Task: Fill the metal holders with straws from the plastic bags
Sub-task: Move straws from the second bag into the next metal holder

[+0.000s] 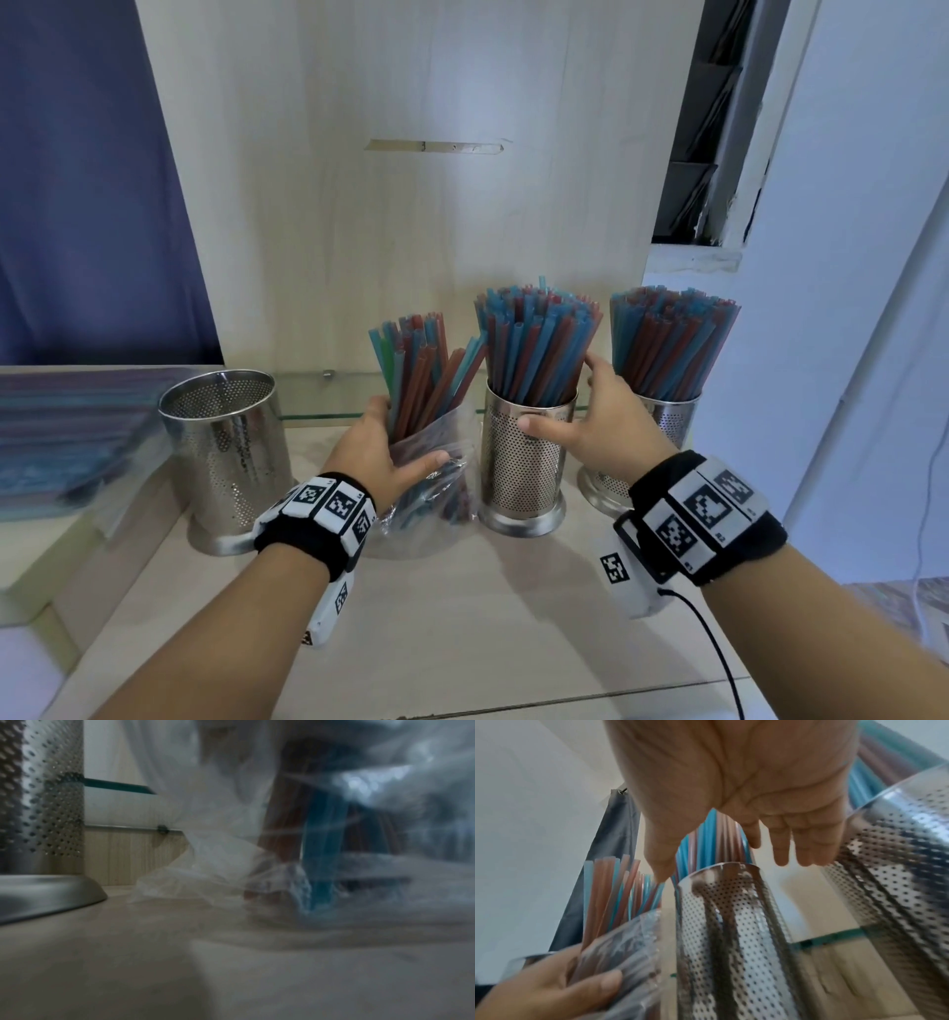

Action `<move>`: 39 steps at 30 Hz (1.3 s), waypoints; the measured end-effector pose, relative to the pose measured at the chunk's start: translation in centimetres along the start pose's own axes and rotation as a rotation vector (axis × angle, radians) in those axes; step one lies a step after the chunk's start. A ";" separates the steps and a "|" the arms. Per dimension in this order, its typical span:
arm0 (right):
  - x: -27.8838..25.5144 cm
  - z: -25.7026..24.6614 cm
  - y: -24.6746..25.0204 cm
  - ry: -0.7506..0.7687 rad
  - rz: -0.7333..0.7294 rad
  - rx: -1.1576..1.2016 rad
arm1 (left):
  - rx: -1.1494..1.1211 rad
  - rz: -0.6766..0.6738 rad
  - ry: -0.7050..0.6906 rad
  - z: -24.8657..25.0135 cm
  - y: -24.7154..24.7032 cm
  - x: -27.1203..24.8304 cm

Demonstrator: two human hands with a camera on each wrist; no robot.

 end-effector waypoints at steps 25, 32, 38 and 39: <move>1.7 4.2 -3.2 0.067 -0.037 -0.076 | 0.037 0.000 0.018 0.3 0.1 -0.2; 2.3 4.9 -3.9 0.070 -0.045 -0.007 | 0.085 0.024 0.005 0.4 0.0 0.0; 2.3 5.0 -4.0 0.085 -0.035 -0.007 | 0.059 0.011 -0.059 -0.2 0.1 0.4; 2.2 5.0 -4.0 0.086 -0.032 -0.007 | 0.054 0.002 -0.065 -0.2 0.2 0.6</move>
Point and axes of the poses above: each hand's wrist, its own x-axis towards the middle knuckle, its own y-axis out of the back of the hand, z = x × y, the point moved 1 cm from there along x, towards the middle knuckle, and after that the axes turned 14 degrees about -z, right-handed, at the moved point
